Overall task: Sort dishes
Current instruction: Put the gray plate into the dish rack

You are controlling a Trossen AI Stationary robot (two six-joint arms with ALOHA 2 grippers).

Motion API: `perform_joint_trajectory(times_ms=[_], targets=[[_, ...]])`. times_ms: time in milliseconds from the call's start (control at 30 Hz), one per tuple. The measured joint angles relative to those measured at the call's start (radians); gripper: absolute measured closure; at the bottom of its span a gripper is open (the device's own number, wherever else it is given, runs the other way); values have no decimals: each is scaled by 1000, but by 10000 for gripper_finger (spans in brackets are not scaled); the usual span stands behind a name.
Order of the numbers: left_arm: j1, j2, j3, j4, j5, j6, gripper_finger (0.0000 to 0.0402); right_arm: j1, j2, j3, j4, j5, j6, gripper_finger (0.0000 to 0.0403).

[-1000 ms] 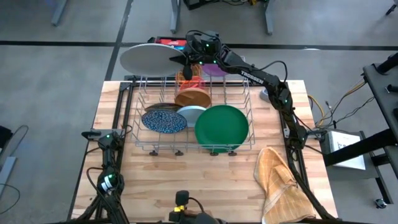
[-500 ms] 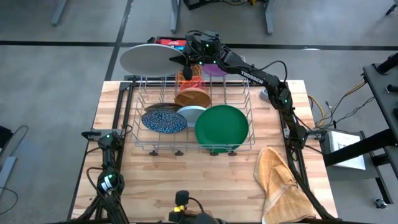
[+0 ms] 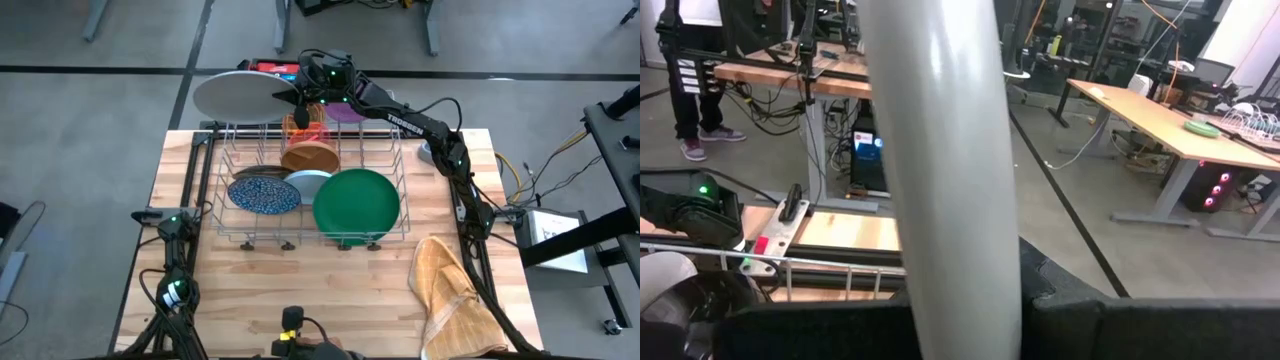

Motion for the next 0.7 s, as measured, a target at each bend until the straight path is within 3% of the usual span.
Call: perform_joint_trajectory(times_ms=[467,700], targets=[[0,0,0,-1,0,0,401,-1,-3,30,24,10,8,403],[0,0,0,-1,0,-3,401,-2,-61,79,-84,21,53,403]])
